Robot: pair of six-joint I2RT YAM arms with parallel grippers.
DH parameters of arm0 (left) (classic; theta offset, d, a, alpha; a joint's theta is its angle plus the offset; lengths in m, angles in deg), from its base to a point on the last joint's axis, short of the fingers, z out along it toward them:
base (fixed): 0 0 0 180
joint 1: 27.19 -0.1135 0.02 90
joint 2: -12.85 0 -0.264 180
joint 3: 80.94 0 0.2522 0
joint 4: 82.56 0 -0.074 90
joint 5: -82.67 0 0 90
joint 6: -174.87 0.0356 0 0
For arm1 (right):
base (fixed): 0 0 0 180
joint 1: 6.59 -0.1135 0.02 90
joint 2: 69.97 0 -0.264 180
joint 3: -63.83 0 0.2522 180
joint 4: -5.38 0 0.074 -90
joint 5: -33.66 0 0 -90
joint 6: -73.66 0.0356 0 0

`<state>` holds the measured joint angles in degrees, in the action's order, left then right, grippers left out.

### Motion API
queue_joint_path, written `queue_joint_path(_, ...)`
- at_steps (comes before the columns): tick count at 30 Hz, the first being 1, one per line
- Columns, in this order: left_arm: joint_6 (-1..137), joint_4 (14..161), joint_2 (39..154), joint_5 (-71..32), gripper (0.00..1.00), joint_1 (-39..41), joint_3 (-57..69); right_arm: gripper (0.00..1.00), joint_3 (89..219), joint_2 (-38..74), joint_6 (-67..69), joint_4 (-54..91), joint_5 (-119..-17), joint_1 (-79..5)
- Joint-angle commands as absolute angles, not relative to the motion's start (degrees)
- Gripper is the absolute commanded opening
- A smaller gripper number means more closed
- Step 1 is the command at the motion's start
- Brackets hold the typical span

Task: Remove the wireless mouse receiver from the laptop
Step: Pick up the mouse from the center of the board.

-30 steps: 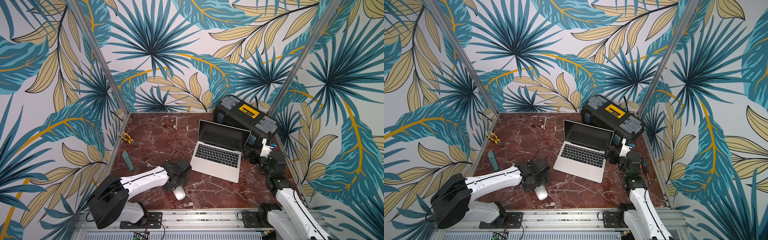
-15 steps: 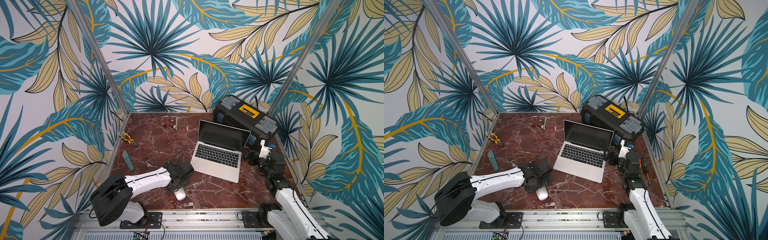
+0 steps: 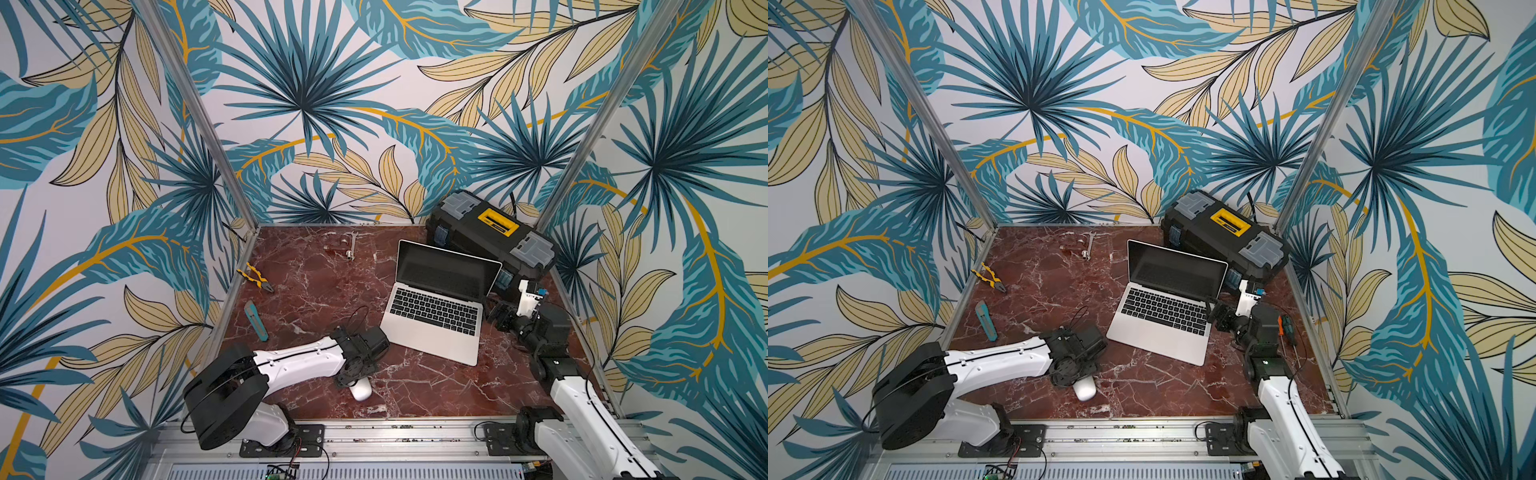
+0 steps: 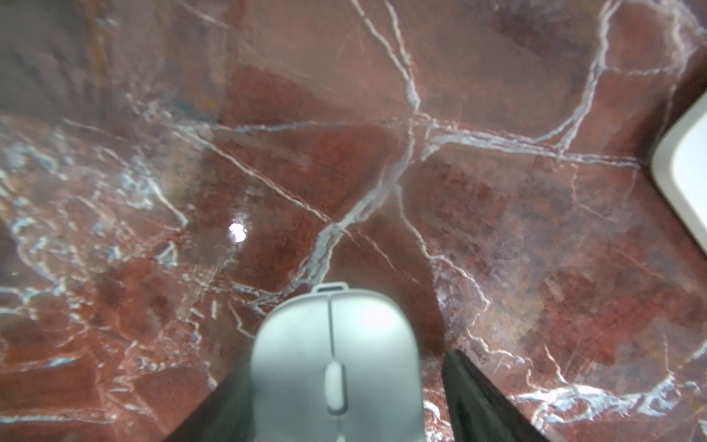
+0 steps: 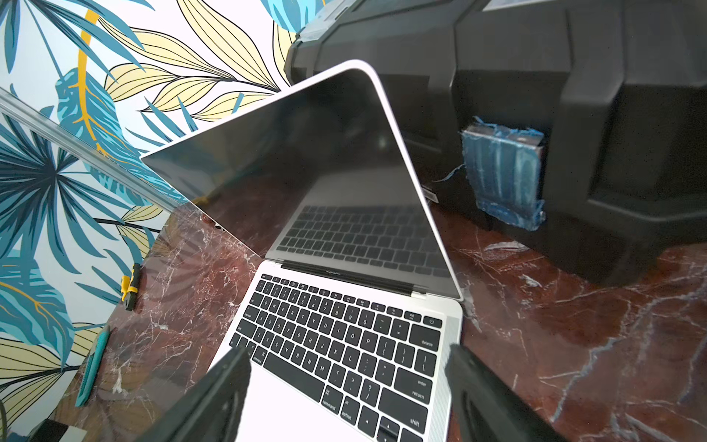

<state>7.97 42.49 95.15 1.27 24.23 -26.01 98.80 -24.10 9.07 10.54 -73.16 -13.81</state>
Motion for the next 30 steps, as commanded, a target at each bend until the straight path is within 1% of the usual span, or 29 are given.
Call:
queue_joint_path(1, 7.9, 43.0, 96.0, 2.1, 0.72, 24.5, -26.8, 0.86, 98.1, -23.9, 9.7, 11.4, -74.1, -14.2)
queue_joint_path(3, 8.2, 43.0, 96.0, 2.3, 0.68, 24.5, -26.7, 0.86, 98.0, -23.9, 9.6, 11.6, -74.3, -14.3)
queue_joint_path(10, 10.5, 43.0, 96.1, 3.5, 0.64, 24.5, -25.5, 0.85, 97.5, -23.9, 10.0, 11.6, -74.6, -14.5)
queue_joint_path(13, 14.9, 43.5, 95.4, 5.0, 0.57, 24.5, -22.9, 0.85, 97.4, -24.0, 10.0, 11.7, -75.2, -14.7)
queue_joint_path(18, 25.1, 48.0, 91.5, 6.1, 0.57, 24.3, -17.3, 0.85, 97.8, -24.2, 10.6, 12.1, -77.7, -14.8)
queue_joint_path(20, 28.8, 49.8, 89.8, 5.9, 0.57, 23.8, -14.7, 0.85, 98.1, -24.5, 11.3, 11.9, -80.0, -14.9)
queue_joint_path(24, 36.8, 54.1, 85.6, 3.2, 0.58, 21.9, -9.8, 0.85, 98.5, -25.1, 14.3, 7.5, -88.3, -15.3)
queue_joint_path(27, 41.6, 58.0, 82.4, -1.5, 0.58, 19.3, -7.8, 0.85, 98.4, -25.2, 18.3, 0.5, -94.7, -16.1)
queue_joint_path(30, 45.6, 63.7, 78.8, -6.4, 0.59, 17.0, -8.0, 0.84, 98.1, -24.9, 23.1, -9.4, -101.6, -17.7)
